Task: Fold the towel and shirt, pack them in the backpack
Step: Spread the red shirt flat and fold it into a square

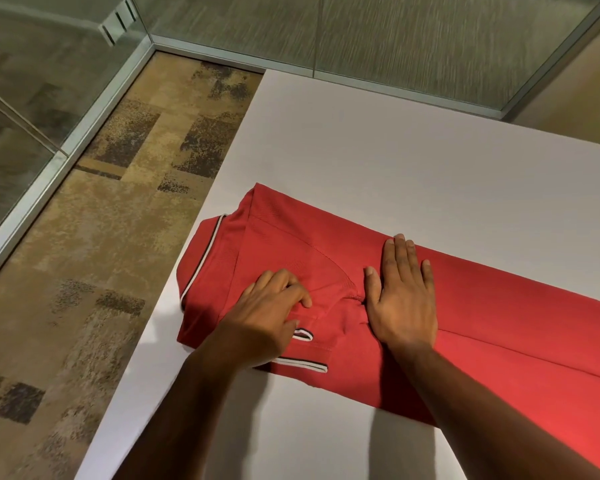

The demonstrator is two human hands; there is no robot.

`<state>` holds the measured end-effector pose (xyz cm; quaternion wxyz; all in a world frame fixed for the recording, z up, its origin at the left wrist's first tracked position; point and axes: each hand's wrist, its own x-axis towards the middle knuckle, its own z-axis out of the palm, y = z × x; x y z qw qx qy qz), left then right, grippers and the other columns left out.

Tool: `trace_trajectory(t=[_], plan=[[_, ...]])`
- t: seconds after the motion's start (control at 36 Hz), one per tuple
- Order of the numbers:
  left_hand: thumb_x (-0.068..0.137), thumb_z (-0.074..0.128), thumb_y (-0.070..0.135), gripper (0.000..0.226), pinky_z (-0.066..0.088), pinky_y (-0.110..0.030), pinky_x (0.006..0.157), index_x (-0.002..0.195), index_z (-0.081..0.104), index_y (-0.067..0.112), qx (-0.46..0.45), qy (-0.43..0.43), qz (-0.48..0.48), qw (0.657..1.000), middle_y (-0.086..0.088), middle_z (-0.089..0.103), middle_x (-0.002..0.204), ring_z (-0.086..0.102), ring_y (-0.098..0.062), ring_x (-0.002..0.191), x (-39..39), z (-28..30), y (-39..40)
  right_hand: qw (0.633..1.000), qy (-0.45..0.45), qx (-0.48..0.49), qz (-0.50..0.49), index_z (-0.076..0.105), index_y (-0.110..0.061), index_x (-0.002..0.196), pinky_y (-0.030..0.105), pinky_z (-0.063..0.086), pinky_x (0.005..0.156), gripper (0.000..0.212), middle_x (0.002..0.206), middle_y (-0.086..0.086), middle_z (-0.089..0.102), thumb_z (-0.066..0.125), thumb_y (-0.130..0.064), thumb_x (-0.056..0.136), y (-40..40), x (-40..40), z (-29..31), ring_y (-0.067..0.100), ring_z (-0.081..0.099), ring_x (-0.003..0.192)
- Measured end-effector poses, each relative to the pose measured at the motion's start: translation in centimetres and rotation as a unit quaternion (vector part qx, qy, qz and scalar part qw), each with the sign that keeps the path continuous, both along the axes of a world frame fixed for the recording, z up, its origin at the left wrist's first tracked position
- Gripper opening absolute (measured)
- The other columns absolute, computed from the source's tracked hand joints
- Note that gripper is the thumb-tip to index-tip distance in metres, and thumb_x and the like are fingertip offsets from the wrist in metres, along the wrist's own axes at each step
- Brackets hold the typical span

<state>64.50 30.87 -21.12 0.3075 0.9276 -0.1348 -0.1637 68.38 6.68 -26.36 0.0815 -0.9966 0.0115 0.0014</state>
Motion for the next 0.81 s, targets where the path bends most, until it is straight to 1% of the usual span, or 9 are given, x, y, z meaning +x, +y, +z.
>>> trace_trajectory(t=[0.08,0.14,0.25,0.31,0.36,0.5,0.61,0.69,0.81], plan=[[0.089,0.064,0.030,0.013,0.038,-0.037,0.101,0.102,0.063,0.031,-0.022,-0.008,0.011,1.000,0.016,0.046,0.111,0.042,-0.007,0.108,0.21,-0.27,0.03,1.000,0.002,-0.001,0.000,0.020,-0.015,0.165,0.044,0.006,0.130,0.069,0.173,0.001,0.010,0.012,-0.053,0.107,-0.03,0.00,-0.06,0.013,0.001,0.160],[0.088,0.066,0.032,0.011,0.039,-0.038,0.101,0.098,0.063,0.032,-0.018,-0.006,0.012,1.000,0.017,0.045,0.110,0.042,-0.005,0.106,0.31,-0.23,0.00,1.000,0.001,0.000,0.000,0.019,-0.015,0.165,0.044,0.006,0.130,0.069,0.173,0.000,0.009,0.011,-0.053,0.107,-0.05,0.01,-0.03,0.013,0.001,0.160],[0.077,0.076,0.042,0.042,0.032,-0.029,0.102,0.113,0.054,0.040,0.037,0.044,-0.014,0.998,0.020,0.035,0.118,0.034,-0.005,0.112,0.15,0.44,-0.30,1.000,-0.001,0.001,-0.001,0.020,-0.015,0.164,0.044,0.007,0.130,0.070,0.173,0.001,0.011,0.011,-0.053,0.107,0.00,0.00,0.02,0.014,0.003,0.160],[0.075,0.076,0.037,0.050,0.029,-0.027,0.099,0.117,0.049,0.042,0.061,0.045,-0.026,0.997,0.020,0.032,0.120,0.031,-0.005,0.113,0.04,0.62,-0.50,1.000,-0.002,0.002,-0.001,0.021,-0.014,0.164,0.045,0.007,0.130,0.070,0.173,0.001,0.011,0.012,-0.053,0.107,0.01,0.01,0.03,0.014,0.004,0.160],[0.077,0.076,0.030,0.051,0.028,-0.027,0.099,0.118,0.049,0.043,0.063,0.046,-0.026,0.997,0.020,0.031,0.120,0.031,-0.005,0.113,0.09,0.59,-0.51,1.000,-0.002,0.004,-0.002,0.022,-0.014,0.164,0.045,0.008,0.130,0.070,0.173,0.002,0.012,0.012,-0.053,0.107,0.00,0.01,0.00,0.014,0.004,0.160],[0.082,0.067,0.021,0.038,0.035,-0.035,0.102,0.114,0.056,0.038,0.049,0.021,-0.018,0.998,0.017,0.036,0.117,0.035,-0.007,0.111,0.29,0.23,-0.38,1.000,0.000,0.002,-0.001,0.021,-0.015,0.164,0.045,0.007,0.130,0.070,0.173,0.001,0.011,0.011,-0.053,0.107,-0.01,0.00,0.02,0.014,0.002,0.160],[0.080,0.052,0.021,0.028,0.039,-0.038,0.098,0.103,0.059,0.034,0.022,0.009,0.000,1.000,0.016,0.042,0.113,0.040,-0.008,0.107,0.13,0.18,-0.37,1.000,-0.005,0.004,-0.002,0.023,-0.014,0.164,0.046,0.009,0.130,0.069,0.173,0.002,0.013,0.012,-0.053,0.107,-0.02,0.00,-0.03,0.014,0.004,0.160],[0.085,0.049,0.022,0.013,0.043,-0.041,0.092,0.091,0.059,0.030,0.008,-0.021,0.017,1.000,0.018,0.045,0.105,0.045,-0.008,0.100,-0.06,-0.08,-0.53,1.000,-0.006,0.005,-0.002,0.023,-0.014,0.164,0.047,0.010,0.130,0.069,0.172,0.002,0.013,0.013,-0.052,0.107,-0.02,0.04,-0.03,0.015,0.005,0.160],[0.088,0.050,0.016,0.013,0.045,-0.038,0.088,0.087,0.059,0.026,-0.058,-0.051,0.054,0.996,0.013,0.053,0.097,0.053,-0.011,0.097,-0.18,0.70,-0.87,1.000,-0.008,0.003,0.000,0.023,-0.014,0.164,0.046,0.010,0.130,0.068,0.172,0.003,0.014,0.014,-0.052,0.108,-0.02,0.02,-0.08,0.015,0.005,0.160]])
